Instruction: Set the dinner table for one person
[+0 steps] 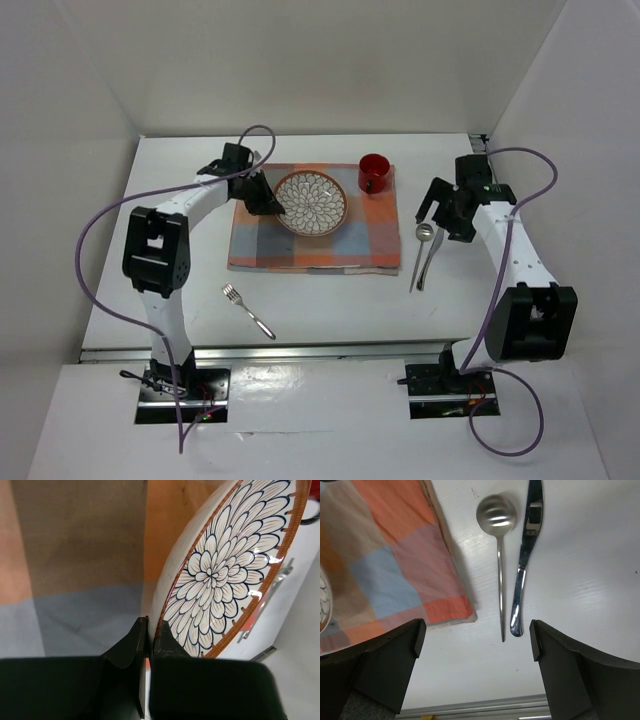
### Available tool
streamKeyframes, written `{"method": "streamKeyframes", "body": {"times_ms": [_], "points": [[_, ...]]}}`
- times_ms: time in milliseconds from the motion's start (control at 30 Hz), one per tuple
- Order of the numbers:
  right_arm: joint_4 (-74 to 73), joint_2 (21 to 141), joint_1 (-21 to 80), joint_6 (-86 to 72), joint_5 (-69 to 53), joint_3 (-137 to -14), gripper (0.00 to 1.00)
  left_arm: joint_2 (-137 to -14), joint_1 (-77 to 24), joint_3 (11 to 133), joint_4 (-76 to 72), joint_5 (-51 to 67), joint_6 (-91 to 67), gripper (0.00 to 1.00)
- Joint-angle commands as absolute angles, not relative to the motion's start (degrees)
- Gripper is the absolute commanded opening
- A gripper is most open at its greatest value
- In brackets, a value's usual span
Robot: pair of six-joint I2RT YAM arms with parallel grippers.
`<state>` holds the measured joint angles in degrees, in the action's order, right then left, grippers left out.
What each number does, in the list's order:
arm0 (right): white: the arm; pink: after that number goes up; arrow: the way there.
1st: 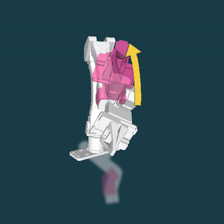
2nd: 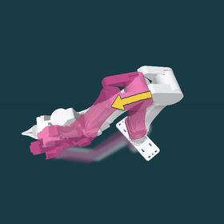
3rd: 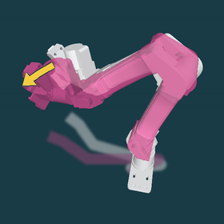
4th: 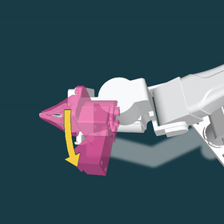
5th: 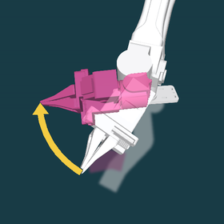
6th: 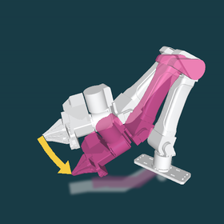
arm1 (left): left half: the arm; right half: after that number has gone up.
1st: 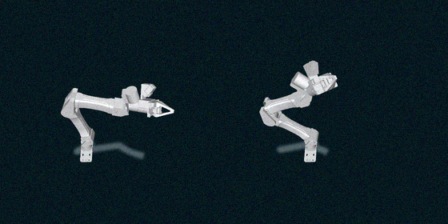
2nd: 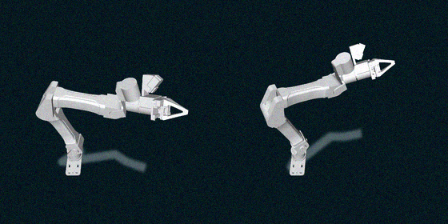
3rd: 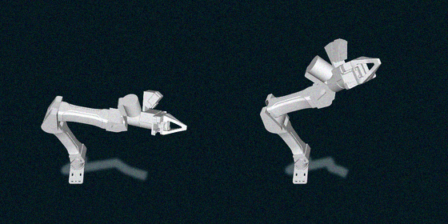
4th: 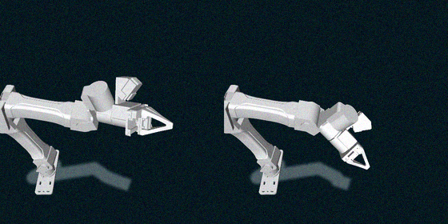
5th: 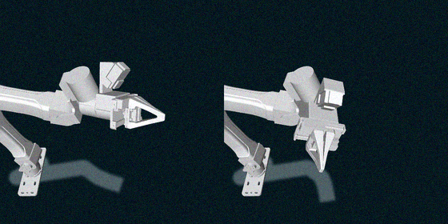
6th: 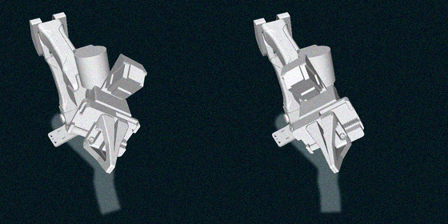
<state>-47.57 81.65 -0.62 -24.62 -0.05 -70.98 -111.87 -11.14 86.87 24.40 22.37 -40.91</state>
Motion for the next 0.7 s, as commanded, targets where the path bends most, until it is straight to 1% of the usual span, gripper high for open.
{"method": "streamKeyframes", "body": {"times_ms": [0,267,467,500,600,633,667], "points": [[-49.2,78.1,-1.8,-25.2,-0.4,-69.9,0.98,-112.8,-12.1,92.5,16.2,28.7,-42.8,0.00],[-47.9,77.6,-2.3,-25.2,-1.4,-65.5,0.97,-119.3,-13.3,96.4,16.4,30.0,-43.3,0.00],[-44.6,76.9,-2.3,-26.4,-0.7,-60.6,0.93,-122.4,-14.9,98.6,20.0,25.4,-41.3,0.00],[-43.8,76.9,-2.3,-26.9,-0.1,-59.9,0.89,-123.0,-15.4,99.7,21.7,25.4,-40.6,0.00],[-42.4,78.2,-2.8,-26.9,-0.6,-58.2,0.78,-125.9,-15.4,102.9,25.4,24.8,-39.2,0.25],[-41.0,79.0,-2.8,-27.4,-1.1,-58.2,0.66,-125.9,-15.9,102.9,27.5,24.2,-38.7,0.35],[-41.0,79.0,-2.8,-27.4,-1.1,-57.7,0.57,-126.5,-15.9,102.9,28.1,22.6,-37.8,0.40]]}}
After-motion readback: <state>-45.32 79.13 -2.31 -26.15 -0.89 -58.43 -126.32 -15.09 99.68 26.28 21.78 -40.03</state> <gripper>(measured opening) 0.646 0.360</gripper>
